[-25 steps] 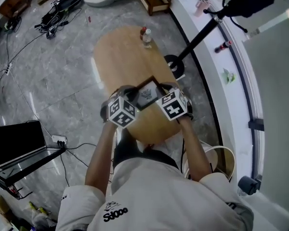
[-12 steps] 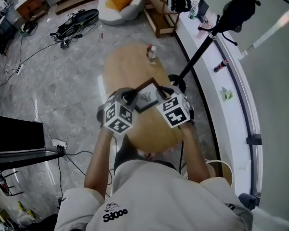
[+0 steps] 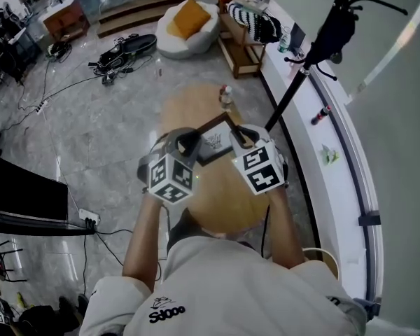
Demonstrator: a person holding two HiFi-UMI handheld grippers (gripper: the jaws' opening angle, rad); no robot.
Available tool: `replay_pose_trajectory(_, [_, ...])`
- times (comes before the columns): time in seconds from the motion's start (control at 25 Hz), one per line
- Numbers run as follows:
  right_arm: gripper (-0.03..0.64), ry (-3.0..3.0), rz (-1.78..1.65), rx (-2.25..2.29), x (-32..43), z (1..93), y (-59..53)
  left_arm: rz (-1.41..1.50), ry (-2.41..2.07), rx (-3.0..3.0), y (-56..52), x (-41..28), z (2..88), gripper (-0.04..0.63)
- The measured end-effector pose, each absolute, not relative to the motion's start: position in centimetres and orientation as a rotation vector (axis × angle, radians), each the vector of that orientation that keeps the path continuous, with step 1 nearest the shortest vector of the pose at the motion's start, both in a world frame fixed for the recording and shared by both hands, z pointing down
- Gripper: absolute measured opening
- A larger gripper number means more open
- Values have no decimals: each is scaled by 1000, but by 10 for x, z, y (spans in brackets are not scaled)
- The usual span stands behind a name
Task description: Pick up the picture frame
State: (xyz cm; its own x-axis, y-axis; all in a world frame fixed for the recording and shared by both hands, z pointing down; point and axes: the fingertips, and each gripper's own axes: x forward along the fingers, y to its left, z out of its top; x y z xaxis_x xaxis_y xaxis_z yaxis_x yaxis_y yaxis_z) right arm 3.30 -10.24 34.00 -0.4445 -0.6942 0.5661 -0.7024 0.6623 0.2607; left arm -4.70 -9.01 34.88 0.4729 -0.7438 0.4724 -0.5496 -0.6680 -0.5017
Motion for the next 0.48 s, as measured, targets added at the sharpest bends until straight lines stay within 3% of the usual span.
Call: replay_pose_trajectory(0.48, [77, -2291, -92, 1072, 30, 283, -54, -919, 1133, -2389, -42, -51, 296, 78])
